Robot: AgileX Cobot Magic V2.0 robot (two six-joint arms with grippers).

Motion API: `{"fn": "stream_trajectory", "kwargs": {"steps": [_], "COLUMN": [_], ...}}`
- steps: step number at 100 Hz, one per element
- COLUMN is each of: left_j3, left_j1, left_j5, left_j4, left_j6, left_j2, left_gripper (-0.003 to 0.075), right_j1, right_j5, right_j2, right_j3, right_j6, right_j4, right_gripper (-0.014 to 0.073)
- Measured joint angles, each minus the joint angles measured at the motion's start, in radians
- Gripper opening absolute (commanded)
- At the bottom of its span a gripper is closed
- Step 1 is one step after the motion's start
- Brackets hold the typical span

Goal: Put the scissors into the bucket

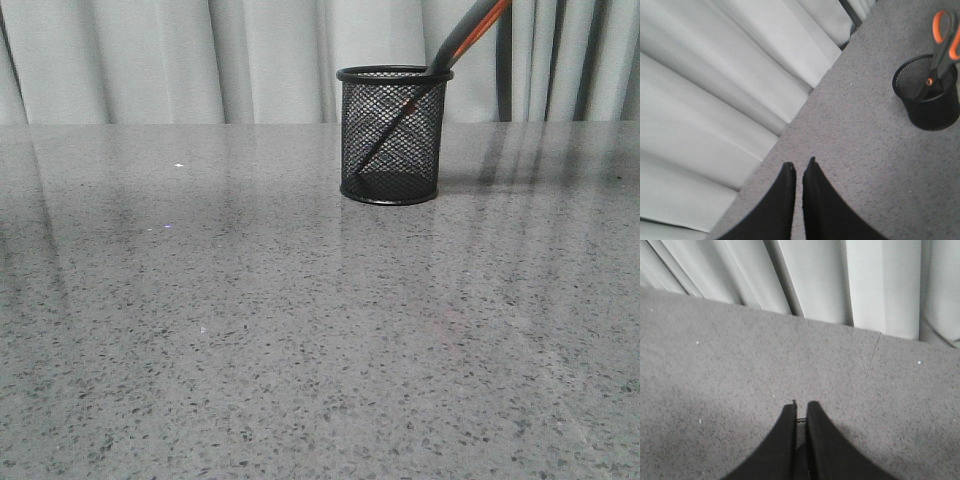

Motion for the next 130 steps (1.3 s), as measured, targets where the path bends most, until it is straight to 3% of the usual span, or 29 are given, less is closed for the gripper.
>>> {"fn": "stream_trajectory", "kwargs": {"steps": [17, 32, 55, 72, 100, 130], "left_j3": [0.039, 0.166, 0.573, 0.901, 1.264, 1.350], "left_j1": [0.000, 0.017, 0.069, 0.073, 0.073, 0.073], "left_j5": [-0.018, -0.111, -0.499, -0.784, -0.988, -1.011], "left_j4": [0.038, 0.046, -0.059, -0.149, -0.351, -0.422], "left_j6": [-0.084, -0.111, -0.122, -0.123, -0.124, -0.131], "left_j2": [-0.009, -0.076, -0.296, -0.503, -0.824, -0.950], "left_gripper": [-0.0021, -0.0021, -0.0021, -0.0021, -0.0021, -0.0021], "right_j1": [0.000, 0.000, 0.000, 0.000, 0.000, 0.000], "right_j5": [-0.096, -0.278, -0.648, -0.834, -0.941, -0.958], "right_j2": [-0.076, -0.196, -0.425, -0.619, -0.962, -1.165], "right_j3": [0.123, 0.325, 0.744, 1.040, 1.422, 1.582], "right_j6": [-0.028, -0.061, -0.074, -0.076, -0.078, -0.078], "right_j4": [0.002, 0.002, 0.008, 0.013, 0.015, 0.022], "right_gripper": [-0.0063, -0.0064, -0.0065, -0.0065, -0.0065, -0.0065]}}
